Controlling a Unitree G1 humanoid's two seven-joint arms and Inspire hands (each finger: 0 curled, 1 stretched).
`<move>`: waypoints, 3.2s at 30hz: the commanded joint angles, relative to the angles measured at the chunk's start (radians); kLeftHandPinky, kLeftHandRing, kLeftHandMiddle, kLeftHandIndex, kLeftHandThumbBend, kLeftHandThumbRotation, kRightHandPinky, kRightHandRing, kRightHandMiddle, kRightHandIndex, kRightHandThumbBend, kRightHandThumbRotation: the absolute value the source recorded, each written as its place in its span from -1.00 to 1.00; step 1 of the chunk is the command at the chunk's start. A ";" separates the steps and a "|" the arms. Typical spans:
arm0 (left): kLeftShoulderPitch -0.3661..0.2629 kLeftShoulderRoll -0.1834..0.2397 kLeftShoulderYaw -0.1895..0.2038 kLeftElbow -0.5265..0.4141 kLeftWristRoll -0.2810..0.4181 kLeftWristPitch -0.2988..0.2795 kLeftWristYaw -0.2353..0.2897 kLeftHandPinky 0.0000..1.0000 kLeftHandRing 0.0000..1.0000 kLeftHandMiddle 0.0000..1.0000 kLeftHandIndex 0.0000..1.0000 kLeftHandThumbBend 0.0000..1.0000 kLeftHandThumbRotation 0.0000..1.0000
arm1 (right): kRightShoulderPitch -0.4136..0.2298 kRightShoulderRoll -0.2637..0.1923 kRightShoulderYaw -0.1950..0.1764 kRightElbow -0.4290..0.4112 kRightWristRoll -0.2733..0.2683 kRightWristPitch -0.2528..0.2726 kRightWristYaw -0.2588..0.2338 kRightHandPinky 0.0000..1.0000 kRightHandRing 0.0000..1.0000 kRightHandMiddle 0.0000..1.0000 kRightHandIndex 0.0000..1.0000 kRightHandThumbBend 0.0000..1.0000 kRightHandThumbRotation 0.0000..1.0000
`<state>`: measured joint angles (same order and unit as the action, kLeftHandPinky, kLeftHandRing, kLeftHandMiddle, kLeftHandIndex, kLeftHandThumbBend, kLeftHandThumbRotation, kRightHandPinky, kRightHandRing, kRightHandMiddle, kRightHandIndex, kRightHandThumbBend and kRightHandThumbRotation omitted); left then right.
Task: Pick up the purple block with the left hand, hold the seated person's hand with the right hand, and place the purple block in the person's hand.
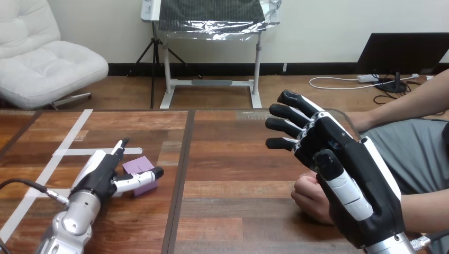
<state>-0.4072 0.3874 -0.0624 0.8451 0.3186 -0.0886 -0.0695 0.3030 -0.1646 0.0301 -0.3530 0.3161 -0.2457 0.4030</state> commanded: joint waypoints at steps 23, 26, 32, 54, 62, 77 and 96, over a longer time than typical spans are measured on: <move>-0.101 0.023 -0.061 -0.019 0.083 0.088 0.018 0.63 0.96 0.92 0.87 0.60 -0.36 | -0.064 -0.009 -0.010 -0.047 0.015 0.003 0.010 0.47 0.66 0.71 0.74 0.75 0.39; -0.105 0.023 -0.070 -0.017 0.090 0.101 0.022 0.62 0.95 0.90 0.84 0.61 -0.39 | -0.064 -0.008 -0.009 -0.048 0.016 0.005 0.011 0.47 0.66 0.71 0.74 0.75 0.38; -0.111 0.023 -0.089 -0.021 0.116 0.133 0.028 0.58 0.88 0.84 0.78 0.59 -0.42 | -0.063 -0.008 -0.010 -0.048 0.016 0.003 0.011 0.47 0.66 0.70 0.73 0.75 0.38; -0.117 0.032 -0.140 -0.041 0.178 0.163 0.054 0.39 0.56 0.57 0.53 0.53 -0.73 | -0.057 -0.009 -0.010 -0.057 0.015 0.011 0.009 0.48 0.66 0.70 0.73 0.77 0.39; -0.122 0.034 -0.156 -0.046 0.196 0.175 0.059 0.38 0.52 0.53 0.48 0.55 -0.74 | -0.057 -0.008 -0.010 -0.057 0.016 0.009 0.010 0.48 0.67 0.71 0.73 0.76 0.39; -0.139 0.031 -0.193 -0.049 0.247 0.221 0.076 0.30 0.38 0.42 0.41 0.59 -0.75 | -0.056 -0.007 -0.013 -0.052 0.015 0.004 0.012 0.48 0.67 0.71 0.73 0.75 0.38; -0.139 0.025 -0.229 -0.077 0.306 0.266 0.137 0.04 0.16 0.23 0.25 0.60 -0.96 | -0.055 -0.006 -0.012 -0.051 0.013 0.003 0.012 0.48 0.67 0.71 0.74 0.75 0.39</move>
<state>-0.5003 0.4008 -0.2788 0.8100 0.6027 0.1709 0.0335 0.3030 -0.1647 0.0263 -0.3639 0.3170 -0.2325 0.4111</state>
